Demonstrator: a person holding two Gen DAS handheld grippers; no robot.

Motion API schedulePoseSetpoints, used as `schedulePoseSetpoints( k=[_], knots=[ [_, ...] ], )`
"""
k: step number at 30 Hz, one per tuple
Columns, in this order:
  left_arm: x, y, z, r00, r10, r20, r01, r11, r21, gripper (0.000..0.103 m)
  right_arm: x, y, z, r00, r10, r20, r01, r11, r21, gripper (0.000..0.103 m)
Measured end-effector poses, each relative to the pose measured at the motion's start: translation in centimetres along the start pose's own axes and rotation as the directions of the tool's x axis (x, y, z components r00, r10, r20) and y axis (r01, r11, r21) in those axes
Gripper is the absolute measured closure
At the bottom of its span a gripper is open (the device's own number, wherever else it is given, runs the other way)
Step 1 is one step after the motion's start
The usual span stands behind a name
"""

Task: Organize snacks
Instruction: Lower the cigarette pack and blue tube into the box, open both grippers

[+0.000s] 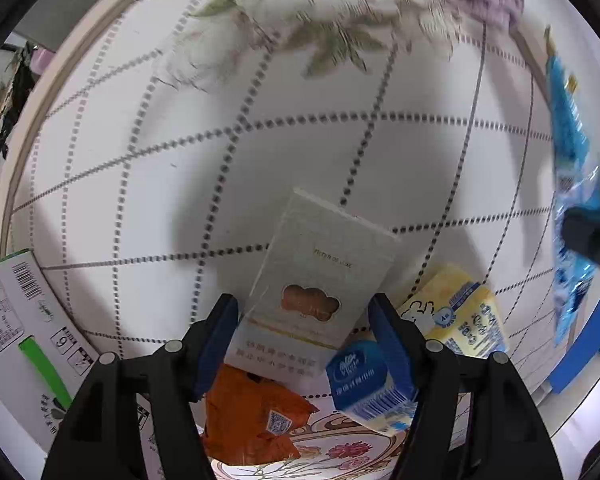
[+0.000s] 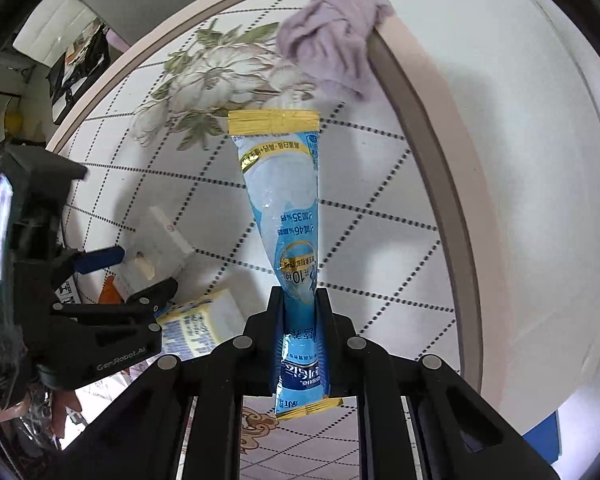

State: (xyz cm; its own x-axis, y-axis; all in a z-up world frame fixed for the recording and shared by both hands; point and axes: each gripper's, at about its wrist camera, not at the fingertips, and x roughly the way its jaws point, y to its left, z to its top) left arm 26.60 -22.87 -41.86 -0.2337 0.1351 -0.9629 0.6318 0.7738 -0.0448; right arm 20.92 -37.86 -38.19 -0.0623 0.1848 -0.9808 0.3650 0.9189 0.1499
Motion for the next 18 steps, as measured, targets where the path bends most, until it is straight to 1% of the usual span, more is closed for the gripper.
schedulePoseSetpoints(
  k=[1,3,7,8,11,12,13,15,16,17,18],
  knots=[
    [-0.2,-0.1,0.0,1.000,0.010,0.025,-0.010,1.000,0.006,0.038,0.1,-0.1,0.0,1.000,0.001,-0.001,-0.001,1.000,0.004,0.088],
    [-0.4,0.0,0.3,0.999,0.014,0.053,-0.014,1.000,-0.013,0.041,0.2,-0.2,0.1,1.000,0.001,0.001,-0.001,1.000,0.007,0.088],
    [-1.6,1.1,0.3,0.993,-0.008,0.114,0.019,0.996,-0.090,0.044,0.1,-0.1,0.1,1.000,0.003,0.005,-0.003,1.000,0.004,0.088],
    [-2.3,1.5,0.3,0.991,-0.015,0.134,0.029,0.994,-0.108,0.044,-0.1,0.1,0.1,1.000,0.003,0.010,-0.003,1.000,0.002,0.088],
    [-5.0,2.4,-0.4,0.975,-0.076,0.211,0.108,0.984,-0.143,0.044,-1.1,1.0,0.0,1.000,0.013,0.028,-0.013,1.000,-0.013,0.088],
    [-5.9,2.7,-0.8,0.968,-0.099,0.232,0.136,0.980,-0.148,0.044,-1.7,1.5,-0.1,0.999,0.020,0.037,-0.019,0.999,-0.025,0.088],
    [-7.1,3.1,-1.5,0.957,-0.127,0.262,0.173,0.972,-0.159,0.044,-2.3,1.9,-0.2,0.999,0.028,0.046,-0.027,0.999,-0.037,0.088],
    [-9.5,4.2,-3.4,0.934,-0.157,0.320,0.229,0.953,-0.199,0.044,-4.0,3.4,-0.8,0.996,0.058,0.069,-0.053,0.996,-0.070,0.088],
    [-10.7,4.5,-4.7,0.918,-0.175,0.355,0.262,0.941,-0.215,0.044,-4.8,4.2,-1.1,0.994,0.072,0.078,-0.066,0.994,-0.086,0.088],
    [-12.0,4.9,-6.2,0.898,-0.193,0.395,0.300,0.925,-0.232,0.044,-5.4,4.8,-1.4,0.993,0.086,0.085,-0.077,0.992,-0.100,0.088],
    [-12.4,4.7,-7.9,0.883,-0.199,0.424,0.324,0.914,-0.245,0.044,-6.3,5.8,-1.8,0.990,0.105,0.093,-0.094,0.989,-0.118,0.088]
  ],
)
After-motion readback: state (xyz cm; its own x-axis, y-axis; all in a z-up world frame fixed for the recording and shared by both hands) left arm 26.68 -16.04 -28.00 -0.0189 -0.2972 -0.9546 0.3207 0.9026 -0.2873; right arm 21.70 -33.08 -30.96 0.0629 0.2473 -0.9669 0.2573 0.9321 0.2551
